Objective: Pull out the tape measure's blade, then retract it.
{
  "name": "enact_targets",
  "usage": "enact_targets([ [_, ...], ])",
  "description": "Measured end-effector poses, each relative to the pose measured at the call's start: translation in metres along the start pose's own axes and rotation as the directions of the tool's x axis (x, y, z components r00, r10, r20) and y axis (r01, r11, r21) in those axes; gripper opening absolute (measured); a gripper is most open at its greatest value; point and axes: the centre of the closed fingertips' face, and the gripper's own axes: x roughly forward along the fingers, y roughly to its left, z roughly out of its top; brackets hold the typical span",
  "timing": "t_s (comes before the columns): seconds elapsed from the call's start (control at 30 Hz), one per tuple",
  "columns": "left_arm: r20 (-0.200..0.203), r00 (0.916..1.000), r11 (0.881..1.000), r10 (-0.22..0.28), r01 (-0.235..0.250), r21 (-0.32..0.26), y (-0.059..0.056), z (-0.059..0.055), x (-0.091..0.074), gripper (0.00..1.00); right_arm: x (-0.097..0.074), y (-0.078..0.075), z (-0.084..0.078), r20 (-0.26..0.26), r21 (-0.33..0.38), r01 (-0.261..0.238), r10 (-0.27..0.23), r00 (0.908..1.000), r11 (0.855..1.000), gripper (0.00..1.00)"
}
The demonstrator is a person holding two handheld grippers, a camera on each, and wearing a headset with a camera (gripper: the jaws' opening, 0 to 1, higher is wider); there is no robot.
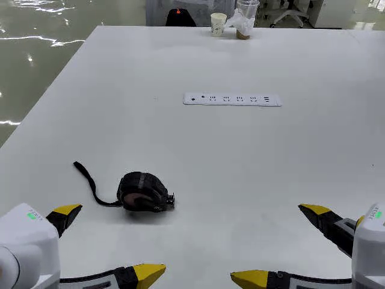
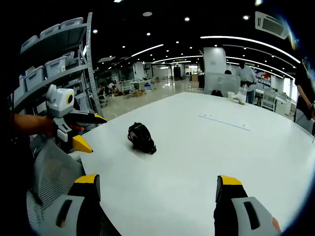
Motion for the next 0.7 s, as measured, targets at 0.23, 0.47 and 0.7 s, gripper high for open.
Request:
enact_targets([
  [0.23, -0.009, 0.9997, 0.999, -0.024, 0.024, 0.021, 0.001, 0.004, 0.008, 0.99, 0.006, -0.004, 0.002, -0.011, -0.021, -0.035, 0.035, 0.9993, 0.999, 0.97],
  [0.47, -0.016, 0.9988, 0.998, -0.047, 0.048, 0.037, 0.002, 0.007, 0.014, 0.99, 0.013, -0.007, 0.004, -0.017, -0.043, -0.063, 0.063, 0.9979, 0.997, 0.97],
  [0.7, -0.021, 0.9966, 0.995, -0.080, 0.081, 0.057, 0.003, 0.011, 0.020, 0.99, 0.020, -0.012, 0.012, -0.006, -0.064, -0.091, 0.091, 0.9958, 0.994, 0.96],
])
